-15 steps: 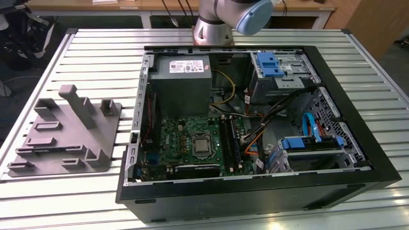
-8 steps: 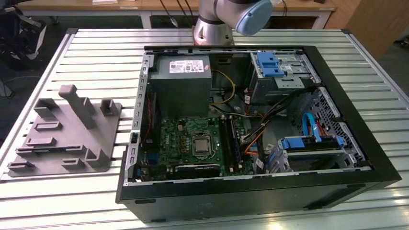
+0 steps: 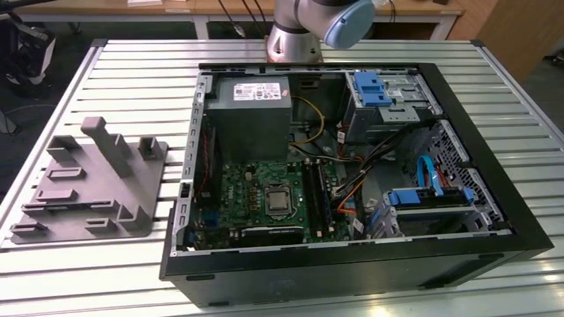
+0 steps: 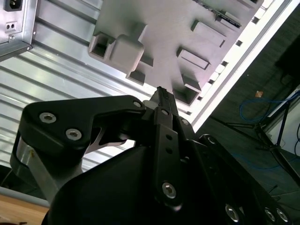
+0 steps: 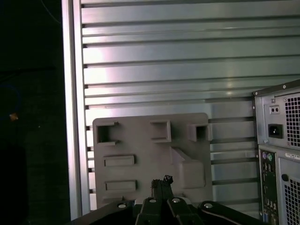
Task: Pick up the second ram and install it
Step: 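Reach for the second ram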
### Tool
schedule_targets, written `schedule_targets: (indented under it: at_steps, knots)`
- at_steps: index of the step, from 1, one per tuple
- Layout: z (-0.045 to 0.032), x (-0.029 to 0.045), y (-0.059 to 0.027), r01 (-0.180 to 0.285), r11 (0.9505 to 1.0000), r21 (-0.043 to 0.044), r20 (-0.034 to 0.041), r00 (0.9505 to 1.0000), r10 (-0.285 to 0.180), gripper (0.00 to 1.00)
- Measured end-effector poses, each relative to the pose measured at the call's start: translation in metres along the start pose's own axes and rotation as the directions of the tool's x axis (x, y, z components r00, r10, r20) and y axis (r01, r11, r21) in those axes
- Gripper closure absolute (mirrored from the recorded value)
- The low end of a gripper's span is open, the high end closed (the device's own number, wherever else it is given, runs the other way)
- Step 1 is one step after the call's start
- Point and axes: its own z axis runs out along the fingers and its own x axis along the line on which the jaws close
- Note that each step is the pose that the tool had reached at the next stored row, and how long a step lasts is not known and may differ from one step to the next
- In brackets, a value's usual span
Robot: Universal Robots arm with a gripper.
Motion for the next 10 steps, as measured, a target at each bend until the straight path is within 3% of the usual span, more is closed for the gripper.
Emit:
schedule_targets:
  at_steps: [10]
  knots:
    - [0.0072, 0.0075, -0.0009, 0.000, 1.0000, 0.0000, 0.0001, 1.0000, 0.000, 0.90]
